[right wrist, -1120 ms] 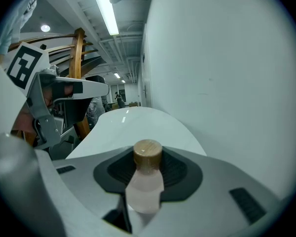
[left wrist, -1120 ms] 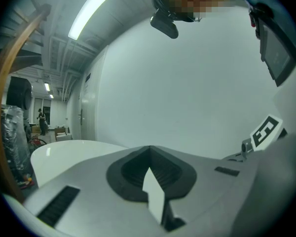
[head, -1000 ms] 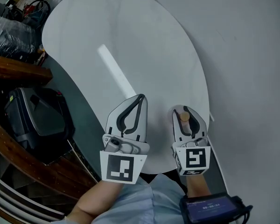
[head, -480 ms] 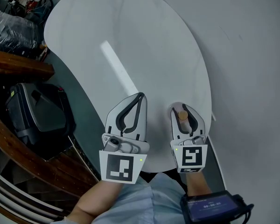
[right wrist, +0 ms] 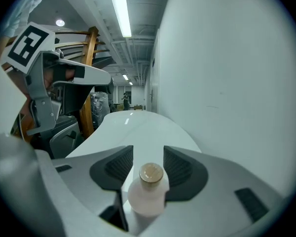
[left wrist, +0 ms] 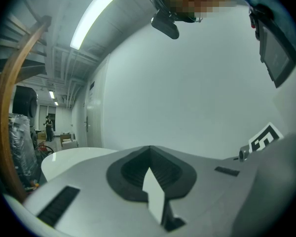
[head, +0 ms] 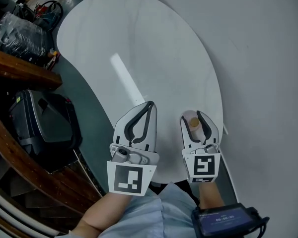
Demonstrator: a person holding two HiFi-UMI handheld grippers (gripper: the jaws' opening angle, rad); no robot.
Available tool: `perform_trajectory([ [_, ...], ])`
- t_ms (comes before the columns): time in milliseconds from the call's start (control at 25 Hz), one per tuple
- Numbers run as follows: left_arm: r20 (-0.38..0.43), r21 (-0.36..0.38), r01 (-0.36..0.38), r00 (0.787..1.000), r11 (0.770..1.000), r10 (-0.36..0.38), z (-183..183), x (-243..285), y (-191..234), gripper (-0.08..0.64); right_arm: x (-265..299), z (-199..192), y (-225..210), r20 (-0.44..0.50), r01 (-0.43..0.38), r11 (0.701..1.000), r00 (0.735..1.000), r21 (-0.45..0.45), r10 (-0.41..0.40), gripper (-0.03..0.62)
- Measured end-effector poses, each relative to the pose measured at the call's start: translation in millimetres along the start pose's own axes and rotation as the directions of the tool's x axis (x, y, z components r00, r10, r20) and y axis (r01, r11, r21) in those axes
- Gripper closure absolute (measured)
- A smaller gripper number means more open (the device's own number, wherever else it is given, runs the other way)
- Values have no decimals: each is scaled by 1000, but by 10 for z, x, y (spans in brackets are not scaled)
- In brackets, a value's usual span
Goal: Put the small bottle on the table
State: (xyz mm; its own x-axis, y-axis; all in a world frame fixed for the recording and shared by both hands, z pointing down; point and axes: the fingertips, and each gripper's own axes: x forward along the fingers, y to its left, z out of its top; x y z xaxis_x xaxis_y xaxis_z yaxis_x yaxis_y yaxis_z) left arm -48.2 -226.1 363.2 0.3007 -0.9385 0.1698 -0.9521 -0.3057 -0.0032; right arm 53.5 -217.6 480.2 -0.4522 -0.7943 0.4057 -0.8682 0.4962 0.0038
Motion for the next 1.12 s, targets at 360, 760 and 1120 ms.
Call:
perform_trajectory([
  [360, 127, 23, -18, 992, 1000, 15, 448, -121, 47, 560, -242, 828, 41, 180, 25, 999, 984, -48, -16, 405],
  [760, 284, 94, -3, 958, 996, -24, 1006, -345, -67, 560, -669, 1516, 145, 324, 35, 999, 946, -19, -27, 586],
  [1120, 334, 98, 0, 942, 995, -33, 1140, -459, -134, 560, -858, 1667, 156, 389, 69, 997, 920, -33, -51, 591],
])
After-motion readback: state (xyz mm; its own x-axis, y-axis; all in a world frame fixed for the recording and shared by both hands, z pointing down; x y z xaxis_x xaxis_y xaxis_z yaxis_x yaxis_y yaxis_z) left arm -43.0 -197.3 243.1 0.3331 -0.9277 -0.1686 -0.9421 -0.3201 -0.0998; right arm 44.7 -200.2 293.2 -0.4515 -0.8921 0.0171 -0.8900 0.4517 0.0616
